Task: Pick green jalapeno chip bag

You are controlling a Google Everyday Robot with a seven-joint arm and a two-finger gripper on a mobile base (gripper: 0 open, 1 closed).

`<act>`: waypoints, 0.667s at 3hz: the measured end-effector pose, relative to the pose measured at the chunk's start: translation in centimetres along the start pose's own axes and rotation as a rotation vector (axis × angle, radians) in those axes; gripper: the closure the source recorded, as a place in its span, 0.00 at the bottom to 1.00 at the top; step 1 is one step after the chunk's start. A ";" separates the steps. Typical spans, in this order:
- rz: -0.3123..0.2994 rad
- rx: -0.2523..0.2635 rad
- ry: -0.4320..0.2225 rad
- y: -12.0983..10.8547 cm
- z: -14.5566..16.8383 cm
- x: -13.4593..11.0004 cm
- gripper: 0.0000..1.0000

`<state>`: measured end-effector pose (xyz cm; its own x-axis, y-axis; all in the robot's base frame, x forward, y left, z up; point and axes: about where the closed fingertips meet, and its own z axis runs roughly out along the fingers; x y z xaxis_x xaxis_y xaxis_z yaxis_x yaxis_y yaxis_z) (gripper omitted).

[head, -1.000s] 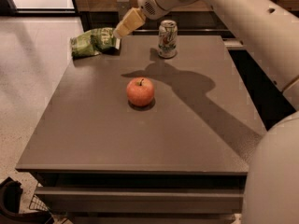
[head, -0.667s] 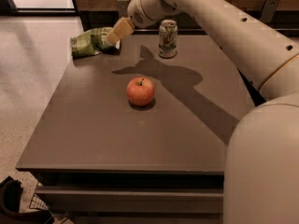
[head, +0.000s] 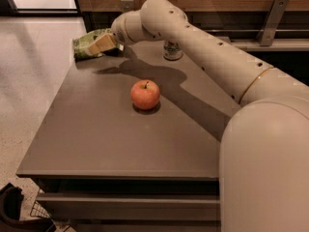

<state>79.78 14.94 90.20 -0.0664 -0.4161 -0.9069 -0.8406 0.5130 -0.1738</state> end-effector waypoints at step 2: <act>0.009 -0.008 -0.064 1.9 3.2 -1.2 0.00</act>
Offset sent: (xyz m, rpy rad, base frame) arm 0.0014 0.0297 -0.0050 0.0443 -0.0154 0.0126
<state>79.99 18.84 89.72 -0.0394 -0.3626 -0.9311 -0.8447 0.5099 -0.1627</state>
